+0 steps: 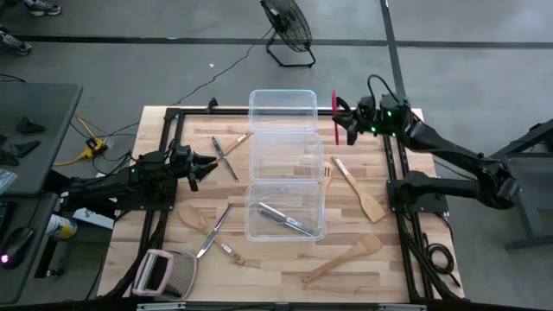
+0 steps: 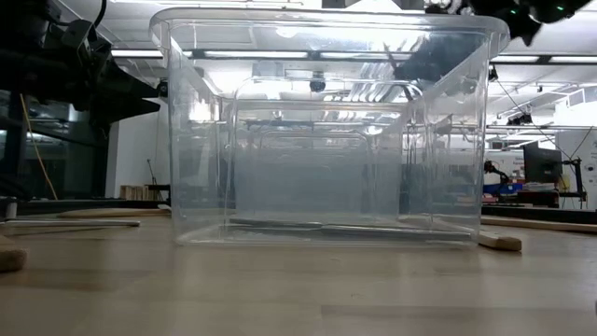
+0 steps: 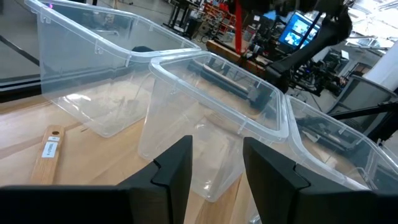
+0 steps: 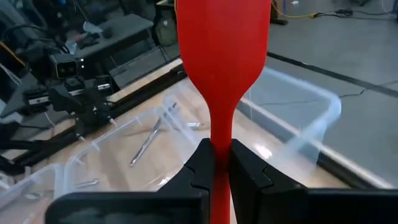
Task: Pick & Place Kitchen Items
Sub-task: Put the red spatula into the top transparent bin
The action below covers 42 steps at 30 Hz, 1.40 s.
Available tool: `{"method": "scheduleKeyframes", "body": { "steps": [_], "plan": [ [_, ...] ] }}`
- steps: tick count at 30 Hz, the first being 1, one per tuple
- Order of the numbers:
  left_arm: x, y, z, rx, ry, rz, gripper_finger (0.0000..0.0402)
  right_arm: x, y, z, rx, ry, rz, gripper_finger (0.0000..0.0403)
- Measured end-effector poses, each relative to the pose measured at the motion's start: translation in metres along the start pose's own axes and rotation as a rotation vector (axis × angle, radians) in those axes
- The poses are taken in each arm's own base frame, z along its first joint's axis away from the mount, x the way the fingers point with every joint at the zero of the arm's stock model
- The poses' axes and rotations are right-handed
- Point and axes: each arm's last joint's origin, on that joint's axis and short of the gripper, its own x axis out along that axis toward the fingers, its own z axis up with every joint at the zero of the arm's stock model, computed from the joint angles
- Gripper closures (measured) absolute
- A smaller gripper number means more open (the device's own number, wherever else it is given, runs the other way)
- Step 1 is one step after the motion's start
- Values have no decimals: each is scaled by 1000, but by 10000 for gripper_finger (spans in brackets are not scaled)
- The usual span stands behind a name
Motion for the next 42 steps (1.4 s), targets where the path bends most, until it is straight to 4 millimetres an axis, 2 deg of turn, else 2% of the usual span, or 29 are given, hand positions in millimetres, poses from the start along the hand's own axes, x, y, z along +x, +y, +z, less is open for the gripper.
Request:
{"method": "scheduleKeyframes", "body": {
  "steps": [8,14,18,23,29,42],
  "plan": [
    [0,0,0,0,0,0,258,39,-3,59,-97,20,76,383],
    [0,0,0,0,0,0,258,75,-8,81,-159,28,91,383],
    [0,0,0,0,-1,0,258,99,-16,80,-165,26,77,383],
    [0,0,0,0,-1,0,258,126,-28,68,-148,57,31,383],
    [0,0,0,0,-1,0,258,150,-30,55,-159,67,26,383],
    [0,0,0,0,-1,0,258,176,-31,31,-231,172,-8,383]
  ]
}}
